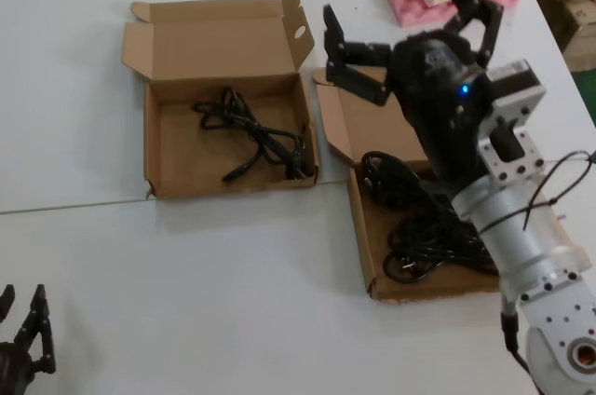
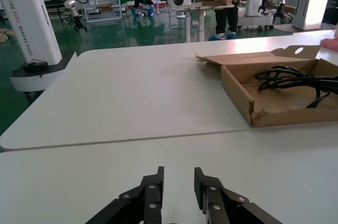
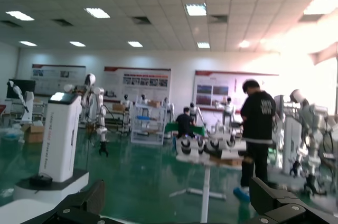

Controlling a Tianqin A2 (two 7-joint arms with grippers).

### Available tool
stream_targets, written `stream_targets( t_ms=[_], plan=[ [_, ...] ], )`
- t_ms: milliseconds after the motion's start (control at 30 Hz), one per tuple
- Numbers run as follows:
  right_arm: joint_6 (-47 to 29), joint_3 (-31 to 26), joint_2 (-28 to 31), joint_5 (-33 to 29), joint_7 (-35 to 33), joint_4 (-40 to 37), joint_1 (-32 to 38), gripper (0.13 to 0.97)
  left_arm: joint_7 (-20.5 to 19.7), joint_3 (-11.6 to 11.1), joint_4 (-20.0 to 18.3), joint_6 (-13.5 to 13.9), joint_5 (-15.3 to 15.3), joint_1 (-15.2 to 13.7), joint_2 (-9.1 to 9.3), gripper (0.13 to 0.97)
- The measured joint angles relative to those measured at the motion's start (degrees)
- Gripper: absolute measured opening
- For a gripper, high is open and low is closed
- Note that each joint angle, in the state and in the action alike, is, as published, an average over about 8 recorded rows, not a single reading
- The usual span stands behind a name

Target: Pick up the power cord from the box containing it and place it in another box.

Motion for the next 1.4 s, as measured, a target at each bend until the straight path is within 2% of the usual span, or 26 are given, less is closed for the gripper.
stream_targets(
  t_ms=[267,533,667,933,1233,1400],
  plan=[
    [-2.1,3.4,-0.9,2.9,0.0,-0.3,-4.1,0.966,0.0,0.0,0.0,0.0,0.0,0.0,0.0,0.329],
    [-4.3,6.8,-1.9,5.8,0.0,-0.6,-8.1,0.966,0.0,0.0,0.0,0.0,0.0,0.0,0.0,0.51],
    [-5.3,8.4,-2.4,7.3,0.0,-0.7,-10.2,0.966,0.0,0.0,0.0,0.0,0.0,0.0,0.0,0.51],
    [-7.5,11.8,-3.3,10.2,0.0,-1.0,-14.3,0.966,0.0,0.0,0.0,0.0,0.0,0.0,0.0,0.719],
    [-9.9,15.6,-4.4,13.5,0.0,-1.3,-18.9,0.966,0.0,0.0,0.0,0.0,0.0,0.0,0.0,0.866],
    [-11.2,17.7,-5.0,15.3,0.0,-1.5,-21.4,0.966,0.0,0.0,0.0,0.0,0.0,0.0,0.0,0.907]
  ],
)
